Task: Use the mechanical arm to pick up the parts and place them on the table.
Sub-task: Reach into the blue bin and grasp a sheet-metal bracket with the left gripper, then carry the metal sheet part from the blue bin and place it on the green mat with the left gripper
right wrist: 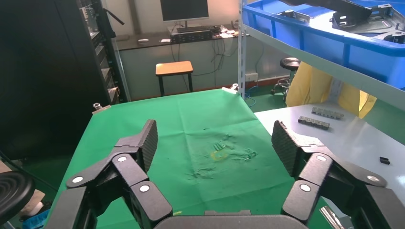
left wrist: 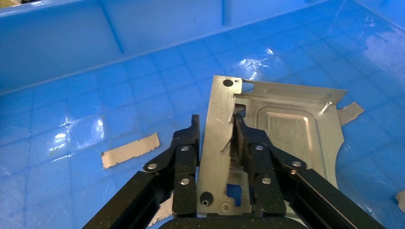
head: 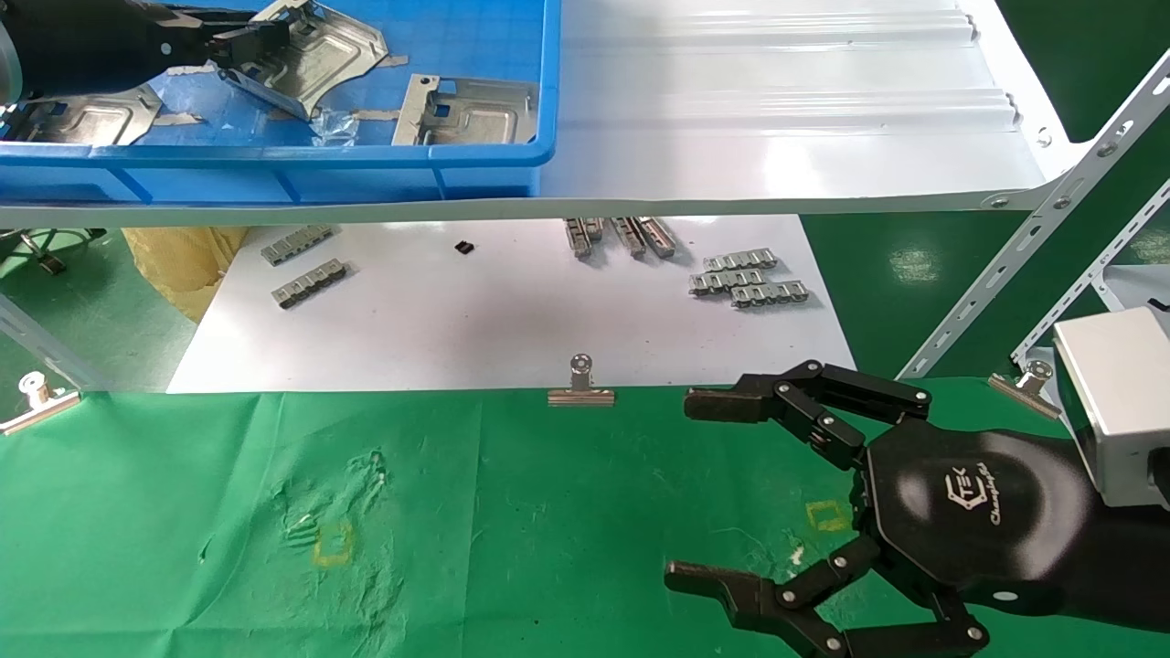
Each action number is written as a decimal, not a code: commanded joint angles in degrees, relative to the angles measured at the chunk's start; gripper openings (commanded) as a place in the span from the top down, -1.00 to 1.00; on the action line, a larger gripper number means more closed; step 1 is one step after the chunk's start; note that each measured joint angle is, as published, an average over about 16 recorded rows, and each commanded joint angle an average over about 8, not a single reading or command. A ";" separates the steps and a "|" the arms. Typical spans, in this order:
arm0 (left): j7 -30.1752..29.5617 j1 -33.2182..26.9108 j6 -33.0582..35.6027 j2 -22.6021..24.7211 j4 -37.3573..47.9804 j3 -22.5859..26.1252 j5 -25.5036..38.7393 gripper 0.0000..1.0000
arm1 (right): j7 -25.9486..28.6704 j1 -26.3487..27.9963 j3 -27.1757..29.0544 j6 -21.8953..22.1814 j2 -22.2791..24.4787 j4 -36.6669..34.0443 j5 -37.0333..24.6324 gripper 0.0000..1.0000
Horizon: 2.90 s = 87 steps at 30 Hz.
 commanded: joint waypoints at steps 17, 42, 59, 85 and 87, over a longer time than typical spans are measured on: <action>4.32 -2.62 23.49 -4.35 -4.20 -3.02 -4.96 1.00 | 0.00 0.00 -0.01 0.00 0.00 0.00 0.01 -1.00; 14.62 14.88 40.45 -18.50 -35.96 7.60 -23.33 1.00 | -0.01 0.01 -0.02 0.01 0.01 0.00 0.01 -1.00; 41.12 19.52 39.86 -18.20 -26.47 19.87 -14.88 1.00 | -0.01 0.01 -0.03 0.01 0.01 0.00 0.02 -1.00; 49.82 21.12 38.43 -12.09 -8.60 21.96 -14.42 -1.00 | -0.02 0.01 -0.04 0.02 0.02 0.00 0.03 -1.00; 48.61 21.14 39.46 -12.08 -8.00 21.43 -15.65 -1.00 | -0.02 0.01 -0.04 0.02 0.02 0.00 0.03 -1.00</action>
